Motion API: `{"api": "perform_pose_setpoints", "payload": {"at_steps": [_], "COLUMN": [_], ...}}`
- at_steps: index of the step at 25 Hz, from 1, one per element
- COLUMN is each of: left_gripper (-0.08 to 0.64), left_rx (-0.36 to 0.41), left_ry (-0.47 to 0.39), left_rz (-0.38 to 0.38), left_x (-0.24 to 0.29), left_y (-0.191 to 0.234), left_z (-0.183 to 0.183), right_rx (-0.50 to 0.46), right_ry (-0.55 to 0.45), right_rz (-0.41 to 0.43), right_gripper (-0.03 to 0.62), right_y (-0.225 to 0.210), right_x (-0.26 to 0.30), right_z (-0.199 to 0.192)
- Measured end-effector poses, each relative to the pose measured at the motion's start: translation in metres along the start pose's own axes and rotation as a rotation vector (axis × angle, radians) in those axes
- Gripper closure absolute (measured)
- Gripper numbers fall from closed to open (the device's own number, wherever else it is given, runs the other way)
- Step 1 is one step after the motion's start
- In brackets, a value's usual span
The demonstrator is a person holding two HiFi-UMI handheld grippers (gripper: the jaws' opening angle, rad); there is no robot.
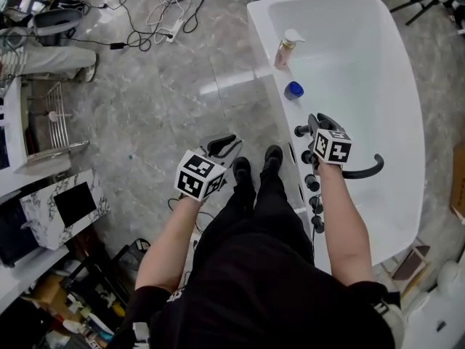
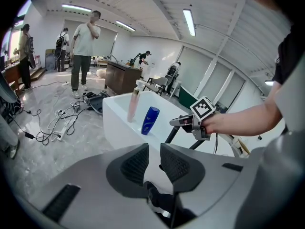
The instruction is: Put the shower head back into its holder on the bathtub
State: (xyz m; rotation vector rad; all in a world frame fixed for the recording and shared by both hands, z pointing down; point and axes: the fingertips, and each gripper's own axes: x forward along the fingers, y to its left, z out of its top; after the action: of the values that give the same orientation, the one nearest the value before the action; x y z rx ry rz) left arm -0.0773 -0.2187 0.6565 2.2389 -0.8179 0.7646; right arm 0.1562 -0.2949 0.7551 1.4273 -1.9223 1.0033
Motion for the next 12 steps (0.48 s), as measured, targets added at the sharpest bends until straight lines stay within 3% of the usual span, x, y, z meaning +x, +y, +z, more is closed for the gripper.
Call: {"api": "perform_pose_setpoints", "payload": {"at_steps": [12], "left_gripper": [0.479], "left_rx": [-0.018], "left_ry": [0.010], "left_rz": [-0.021], "left_x": [0.017], "left_y": [0.003], "left_z": [-0.002], "right_rx": [0.006], "right_ry": [0.033], "right_rz": [0.011], "right_gripper": [0.472], "right_y": [0.000], "right_x": [0.010], "right_z": [-0.007]}}
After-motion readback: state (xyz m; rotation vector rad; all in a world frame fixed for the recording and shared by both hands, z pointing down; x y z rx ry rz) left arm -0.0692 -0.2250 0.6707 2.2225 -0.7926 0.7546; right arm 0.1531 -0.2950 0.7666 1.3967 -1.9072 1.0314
